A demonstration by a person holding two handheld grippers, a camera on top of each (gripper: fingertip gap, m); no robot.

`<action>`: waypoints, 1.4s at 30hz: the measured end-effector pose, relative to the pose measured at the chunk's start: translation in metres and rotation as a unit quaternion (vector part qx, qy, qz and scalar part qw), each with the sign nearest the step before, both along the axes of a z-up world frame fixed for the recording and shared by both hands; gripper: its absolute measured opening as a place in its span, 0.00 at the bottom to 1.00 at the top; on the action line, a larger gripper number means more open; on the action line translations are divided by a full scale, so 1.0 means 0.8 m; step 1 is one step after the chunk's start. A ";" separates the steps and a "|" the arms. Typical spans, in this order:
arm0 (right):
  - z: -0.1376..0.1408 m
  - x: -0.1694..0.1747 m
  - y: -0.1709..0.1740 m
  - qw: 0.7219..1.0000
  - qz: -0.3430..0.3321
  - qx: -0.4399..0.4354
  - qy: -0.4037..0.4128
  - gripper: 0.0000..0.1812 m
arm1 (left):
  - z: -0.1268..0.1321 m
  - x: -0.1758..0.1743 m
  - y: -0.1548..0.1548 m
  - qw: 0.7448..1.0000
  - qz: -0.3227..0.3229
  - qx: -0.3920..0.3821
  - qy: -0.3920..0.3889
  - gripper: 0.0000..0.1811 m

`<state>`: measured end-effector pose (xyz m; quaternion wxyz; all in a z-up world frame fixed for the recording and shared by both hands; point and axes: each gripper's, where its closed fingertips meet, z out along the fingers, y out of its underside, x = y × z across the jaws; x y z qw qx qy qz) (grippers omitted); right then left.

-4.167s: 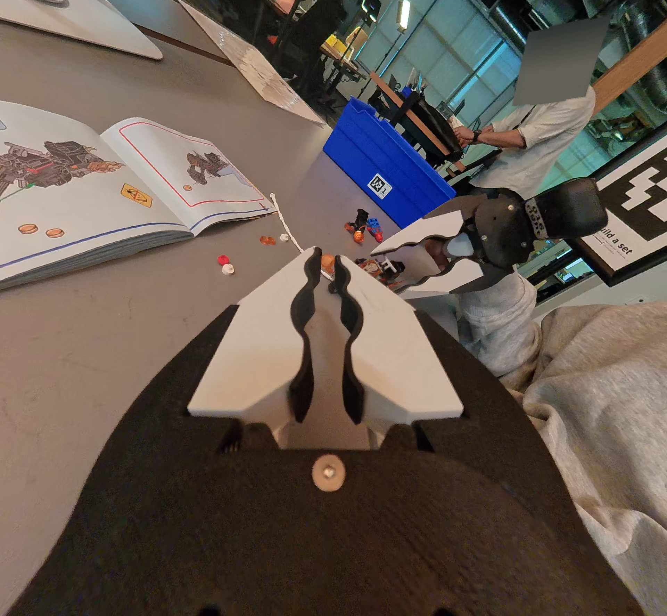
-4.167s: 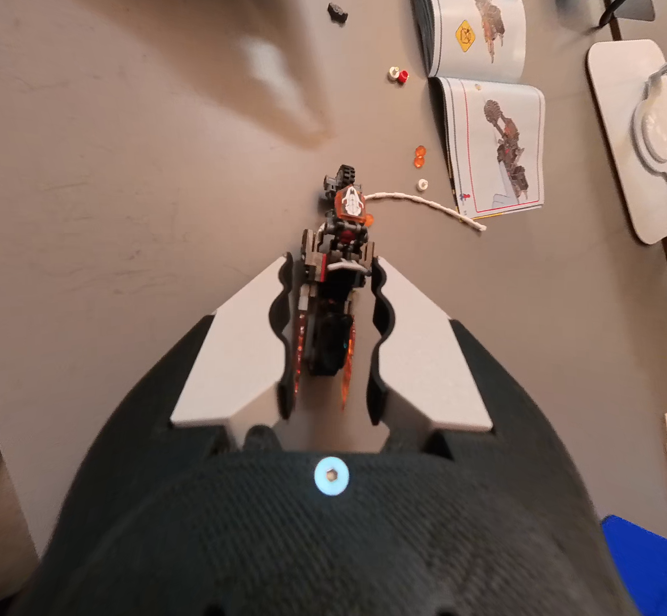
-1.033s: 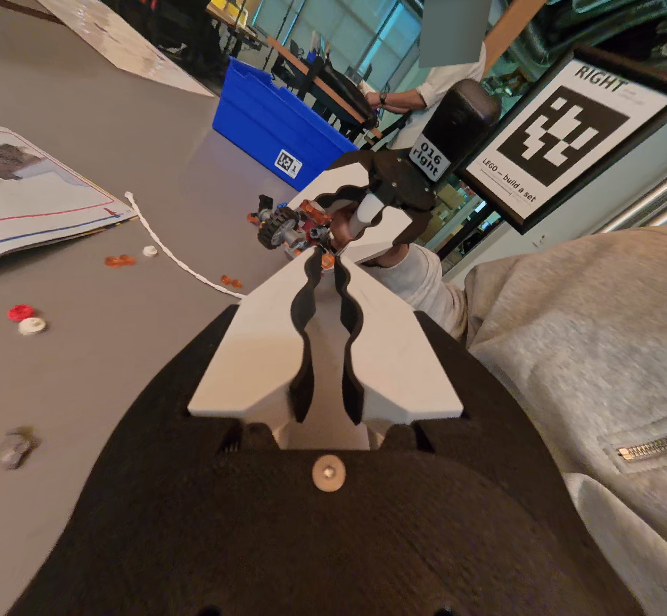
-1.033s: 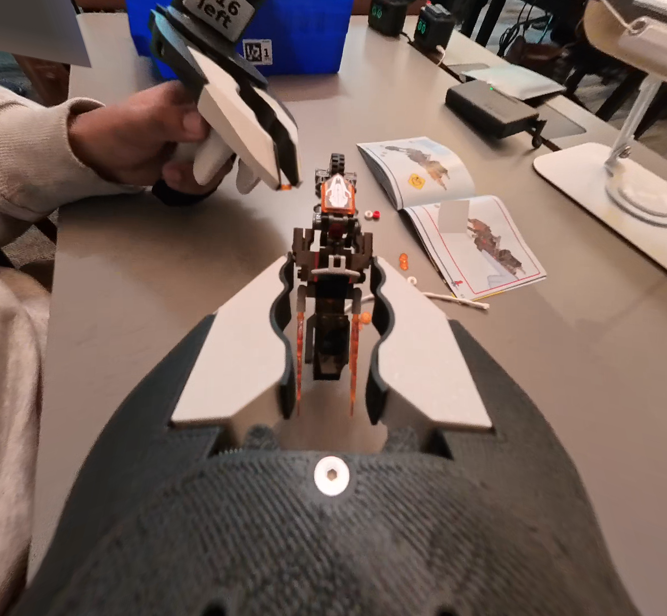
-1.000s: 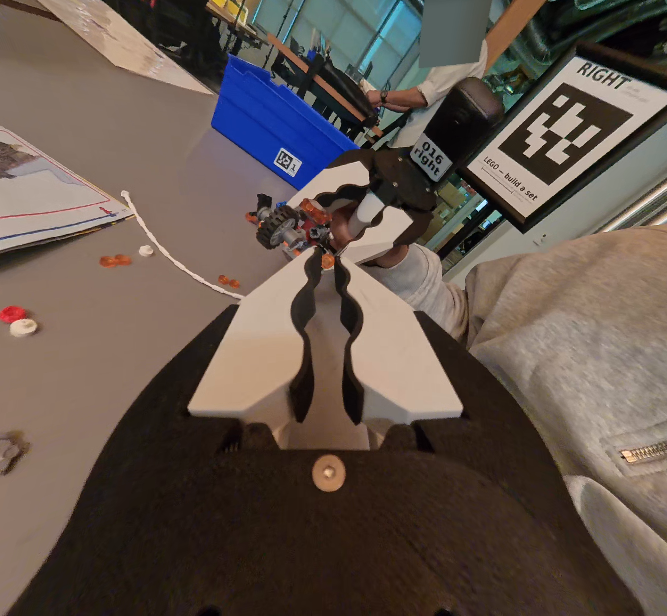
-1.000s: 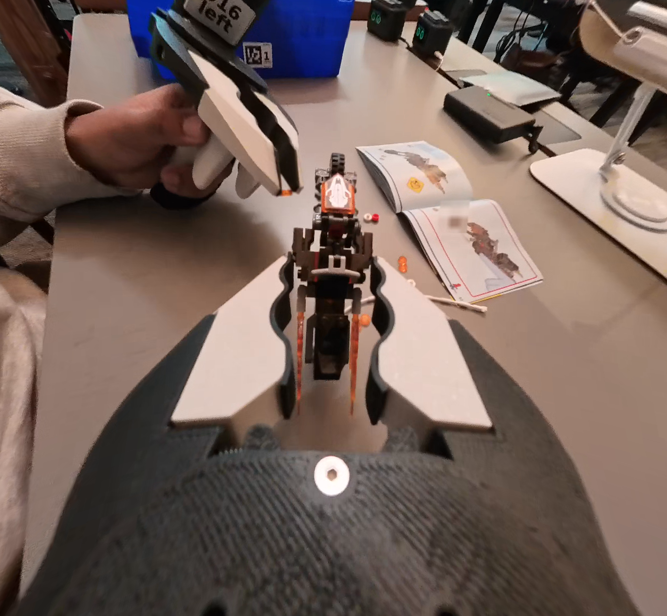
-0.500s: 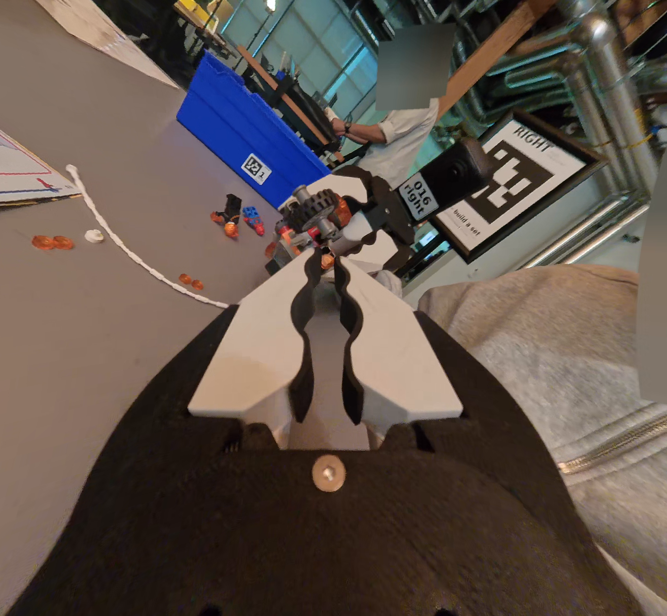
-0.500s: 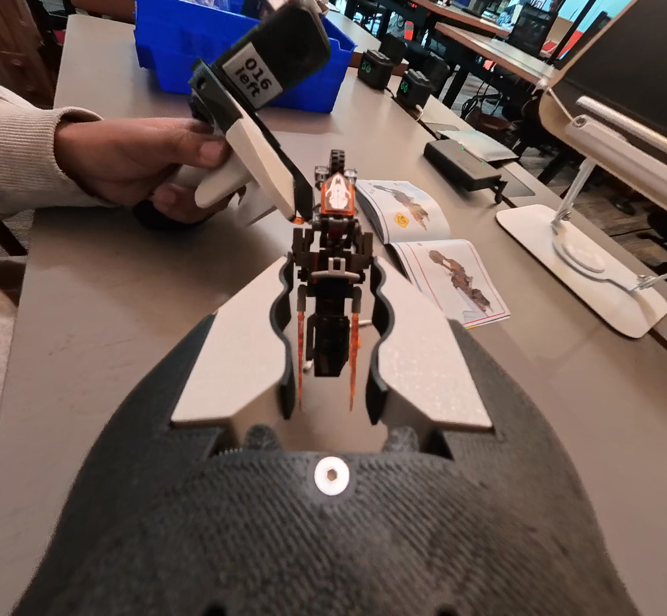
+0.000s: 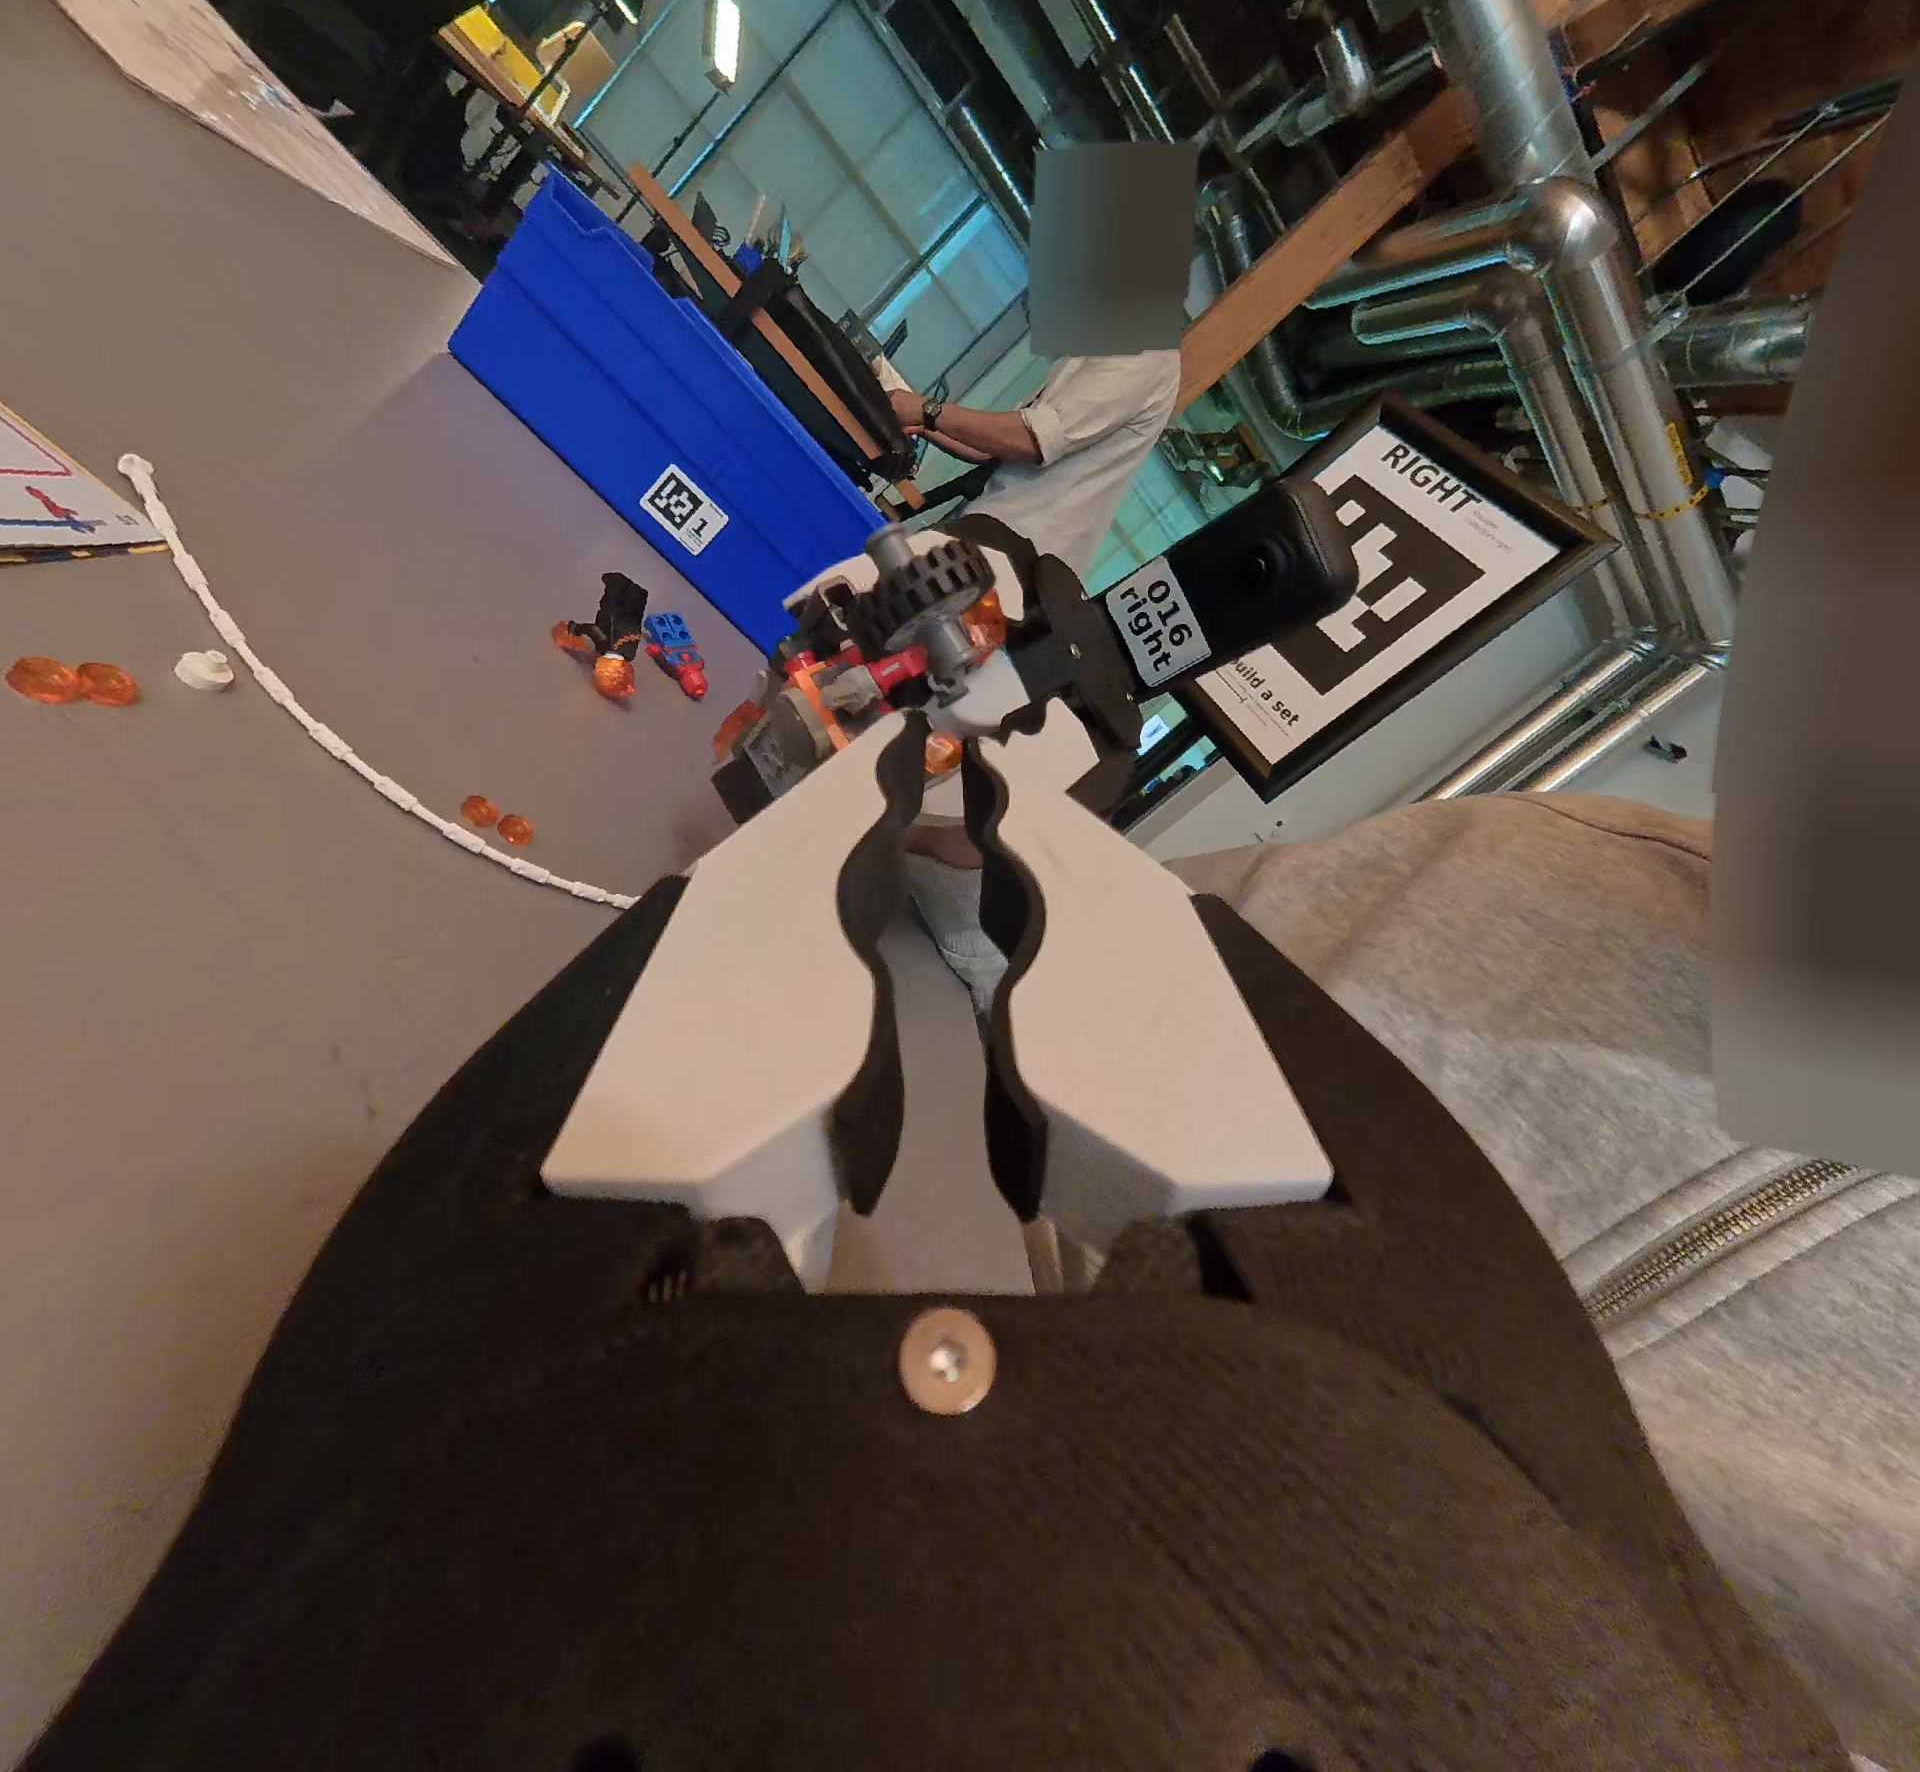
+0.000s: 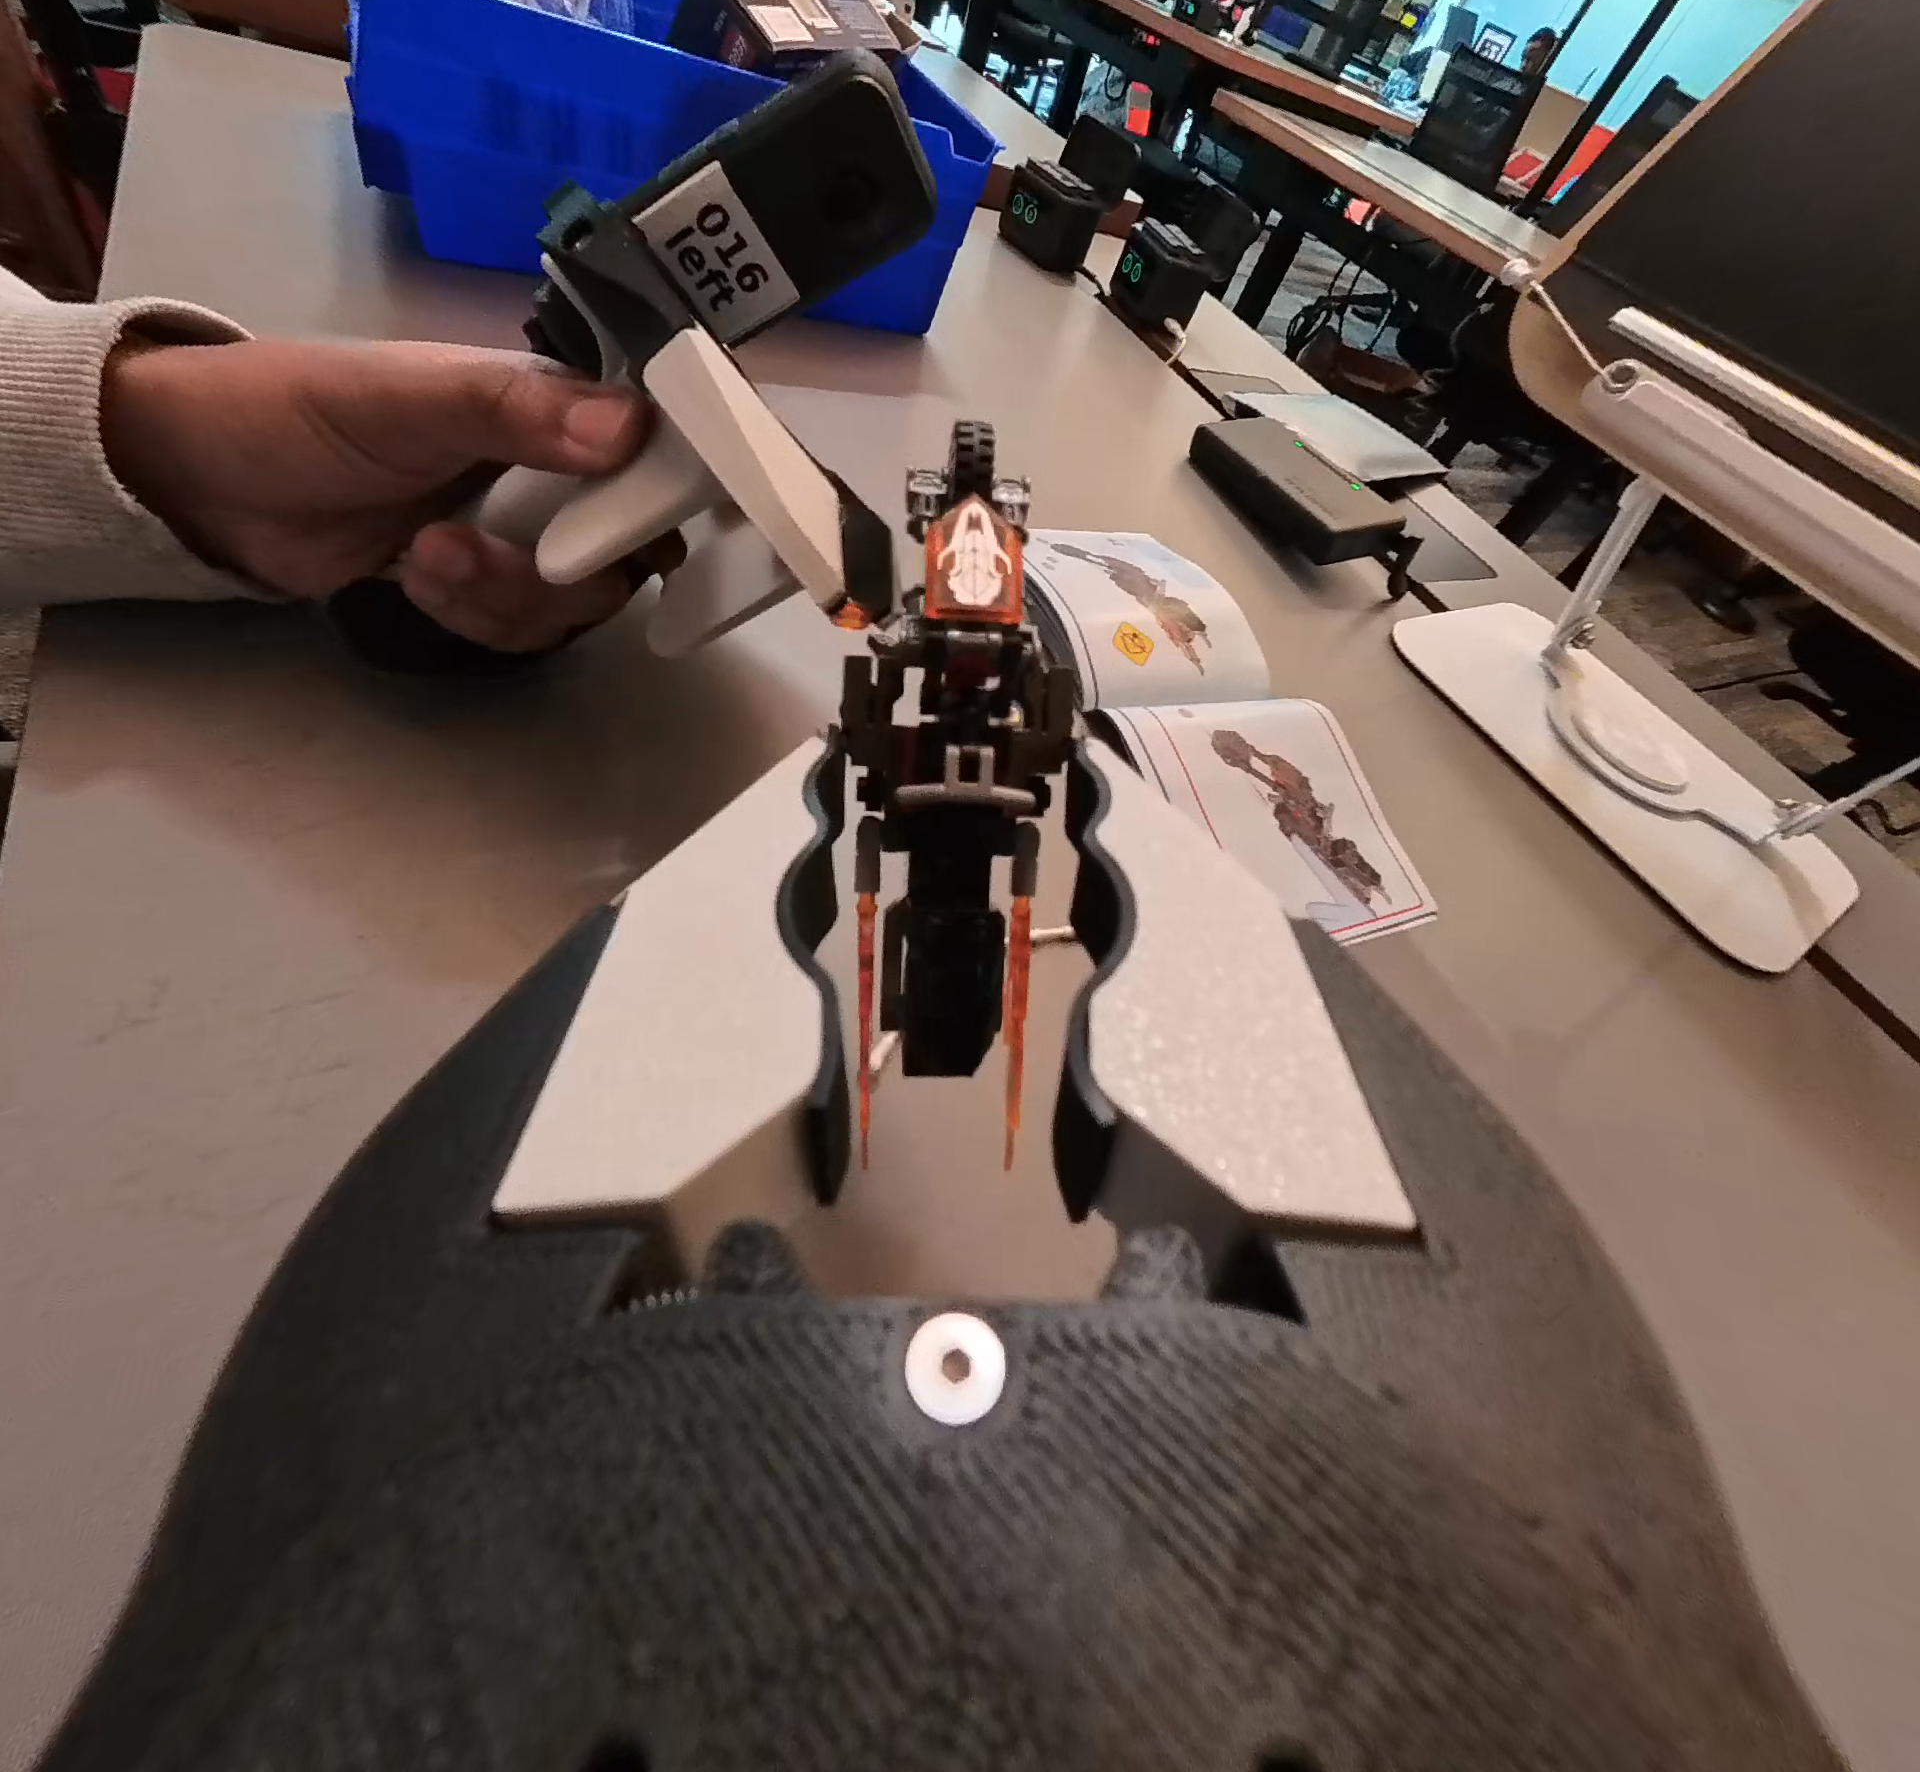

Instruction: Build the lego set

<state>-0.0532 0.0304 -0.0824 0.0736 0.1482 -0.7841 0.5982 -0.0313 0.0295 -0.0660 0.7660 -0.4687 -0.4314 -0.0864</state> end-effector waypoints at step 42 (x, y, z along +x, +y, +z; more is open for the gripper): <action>0.012 -0.039 0.011 0.945 0.002 -0.027 -0.326 0.23 | -0.007 -0.002 0.002 1.000 -0.002 -0.007 -0.014 0.02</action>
